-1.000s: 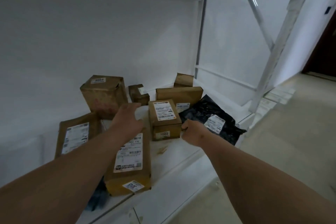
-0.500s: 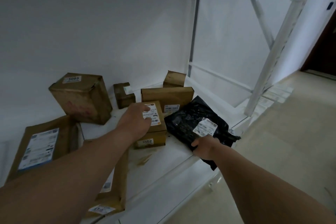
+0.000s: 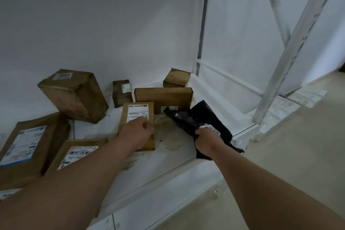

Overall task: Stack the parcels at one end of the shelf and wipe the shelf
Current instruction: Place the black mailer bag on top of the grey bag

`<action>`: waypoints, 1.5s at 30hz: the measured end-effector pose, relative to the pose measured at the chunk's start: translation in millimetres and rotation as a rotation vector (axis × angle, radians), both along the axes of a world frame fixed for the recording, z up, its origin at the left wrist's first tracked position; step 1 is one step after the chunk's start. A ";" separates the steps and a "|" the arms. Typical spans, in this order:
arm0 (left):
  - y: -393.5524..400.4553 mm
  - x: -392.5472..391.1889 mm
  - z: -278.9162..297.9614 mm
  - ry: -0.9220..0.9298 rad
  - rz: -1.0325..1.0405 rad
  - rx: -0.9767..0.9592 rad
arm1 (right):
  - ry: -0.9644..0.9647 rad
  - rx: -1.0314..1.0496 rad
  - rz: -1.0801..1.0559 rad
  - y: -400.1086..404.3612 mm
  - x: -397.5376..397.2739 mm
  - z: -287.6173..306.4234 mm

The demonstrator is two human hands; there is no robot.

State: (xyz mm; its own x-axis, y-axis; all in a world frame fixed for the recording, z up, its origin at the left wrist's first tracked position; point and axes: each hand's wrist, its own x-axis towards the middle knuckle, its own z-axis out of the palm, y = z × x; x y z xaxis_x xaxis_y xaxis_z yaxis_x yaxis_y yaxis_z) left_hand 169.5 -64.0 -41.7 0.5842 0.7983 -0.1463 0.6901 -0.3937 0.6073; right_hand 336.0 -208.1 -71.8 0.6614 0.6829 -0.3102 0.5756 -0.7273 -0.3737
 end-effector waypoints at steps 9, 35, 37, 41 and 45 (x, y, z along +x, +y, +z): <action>-45.1 35.5 31.6 -0.362 0.020 -0.635 | 0.159 0.593 -0.088 -18.7 -6.3 66.3; 4.5 -191.1 83.9 -0.875 0.325 -0.749 | 0.861 0.840 -0.195 64.7 -129.0 80.2; 17.1 -220.8 84.4 -0.927 0.397 -0.651 | 0.780 0.843 -0.145 82.7 -151.3 85.8; 42.9 -285.0 82.4 -0.987 0.553 -0.469 | 0.724 0.855 -0.025 120.2 -208.9 96.5; 68.3 -347.8 77.1 -0.971 0.628 -0.343 | 0.741 0.840 0.023 150.1 -266.1 96.7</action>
